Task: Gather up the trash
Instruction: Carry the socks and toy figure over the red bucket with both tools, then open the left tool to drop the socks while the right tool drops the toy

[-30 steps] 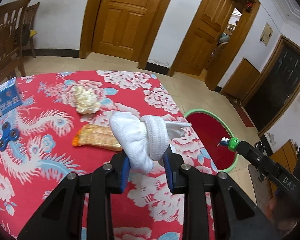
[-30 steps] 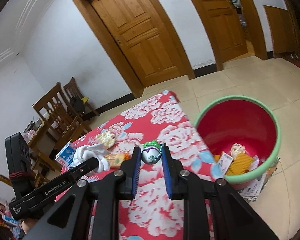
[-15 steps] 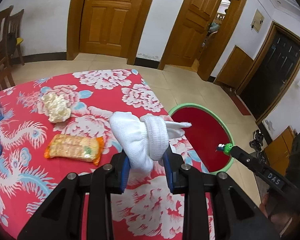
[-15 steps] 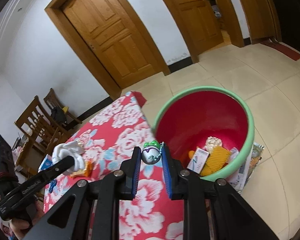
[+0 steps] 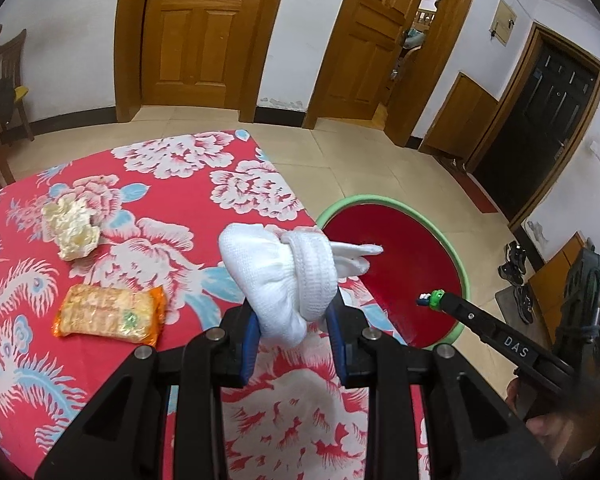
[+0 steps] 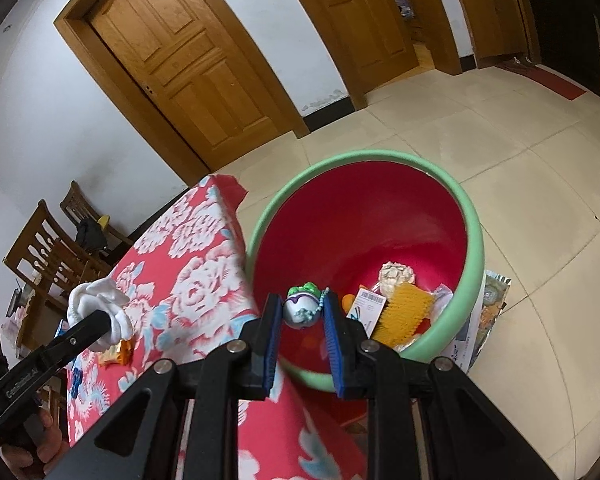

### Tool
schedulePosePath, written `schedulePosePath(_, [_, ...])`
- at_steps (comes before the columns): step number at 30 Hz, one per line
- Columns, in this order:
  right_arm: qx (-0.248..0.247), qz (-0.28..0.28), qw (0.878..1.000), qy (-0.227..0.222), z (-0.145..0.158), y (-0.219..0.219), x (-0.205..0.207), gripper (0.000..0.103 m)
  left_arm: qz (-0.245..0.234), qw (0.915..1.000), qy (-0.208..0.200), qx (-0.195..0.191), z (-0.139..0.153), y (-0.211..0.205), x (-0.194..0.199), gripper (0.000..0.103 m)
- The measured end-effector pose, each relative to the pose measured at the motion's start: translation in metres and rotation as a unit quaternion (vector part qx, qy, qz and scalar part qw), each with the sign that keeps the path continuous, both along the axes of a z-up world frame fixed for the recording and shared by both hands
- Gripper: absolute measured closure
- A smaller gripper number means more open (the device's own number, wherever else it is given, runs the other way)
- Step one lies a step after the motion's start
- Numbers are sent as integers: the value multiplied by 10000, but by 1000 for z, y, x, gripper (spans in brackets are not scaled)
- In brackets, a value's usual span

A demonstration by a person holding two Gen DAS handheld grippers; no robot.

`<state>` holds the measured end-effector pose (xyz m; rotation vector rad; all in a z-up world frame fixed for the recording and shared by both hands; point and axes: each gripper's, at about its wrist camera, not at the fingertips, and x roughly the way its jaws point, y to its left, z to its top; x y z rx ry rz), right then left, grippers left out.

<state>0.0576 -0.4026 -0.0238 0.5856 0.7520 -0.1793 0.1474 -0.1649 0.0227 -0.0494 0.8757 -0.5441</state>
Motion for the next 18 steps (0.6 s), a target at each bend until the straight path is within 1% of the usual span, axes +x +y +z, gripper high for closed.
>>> schedulePosePath(5, [29,-38,10000,4,-3,-6,2,79,-97,9999,16,46,-5,-10,4,73])
schedulePosePath(12, [-19,-87,9999,-93,2,-9,-4,79,-304,9995,18,107,-8,-28,5,73])
schedulePosePath(18, [-115,-162,9995,-246,11,-9,-17,79,-700,9974,54,164,-16,-56,9,73])
